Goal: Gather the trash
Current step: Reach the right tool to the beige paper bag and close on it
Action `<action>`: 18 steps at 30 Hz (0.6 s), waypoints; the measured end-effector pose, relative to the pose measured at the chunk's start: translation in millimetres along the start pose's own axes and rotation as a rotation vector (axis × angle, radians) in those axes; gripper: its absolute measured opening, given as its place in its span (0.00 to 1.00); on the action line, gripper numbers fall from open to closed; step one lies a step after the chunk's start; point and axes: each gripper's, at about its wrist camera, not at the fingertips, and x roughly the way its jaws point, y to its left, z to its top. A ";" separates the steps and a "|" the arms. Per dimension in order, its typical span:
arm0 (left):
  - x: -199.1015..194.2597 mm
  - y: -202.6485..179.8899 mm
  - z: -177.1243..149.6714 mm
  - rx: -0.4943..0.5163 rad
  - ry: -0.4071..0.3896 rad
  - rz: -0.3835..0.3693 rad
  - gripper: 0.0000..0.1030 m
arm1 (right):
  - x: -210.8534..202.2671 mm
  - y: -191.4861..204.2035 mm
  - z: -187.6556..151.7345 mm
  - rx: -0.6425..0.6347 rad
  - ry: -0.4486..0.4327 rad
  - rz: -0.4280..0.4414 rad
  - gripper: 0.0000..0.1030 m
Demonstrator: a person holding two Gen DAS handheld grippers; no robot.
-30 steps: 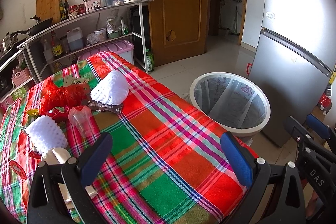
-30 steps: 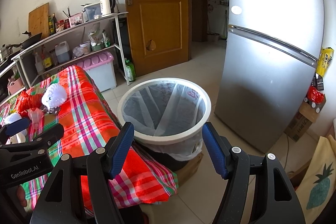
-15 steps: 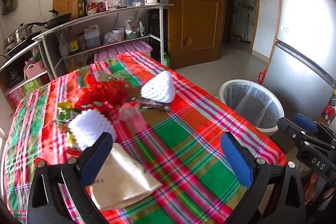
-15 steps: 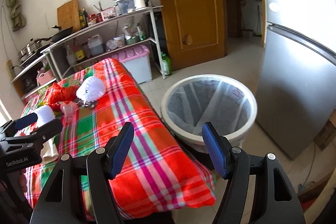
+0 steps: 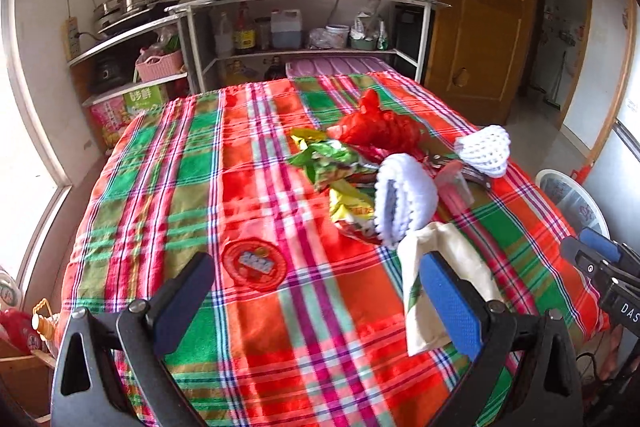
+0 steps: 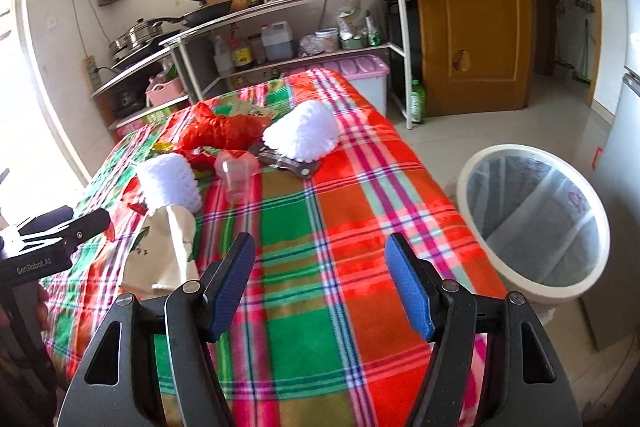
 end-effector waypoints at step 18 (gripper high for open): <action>28.6 63.1 -4.7 -0.114 0.048 0.020 1.00 | 62.0 69.5 8.5 -0.132 0.133 0.225 0.66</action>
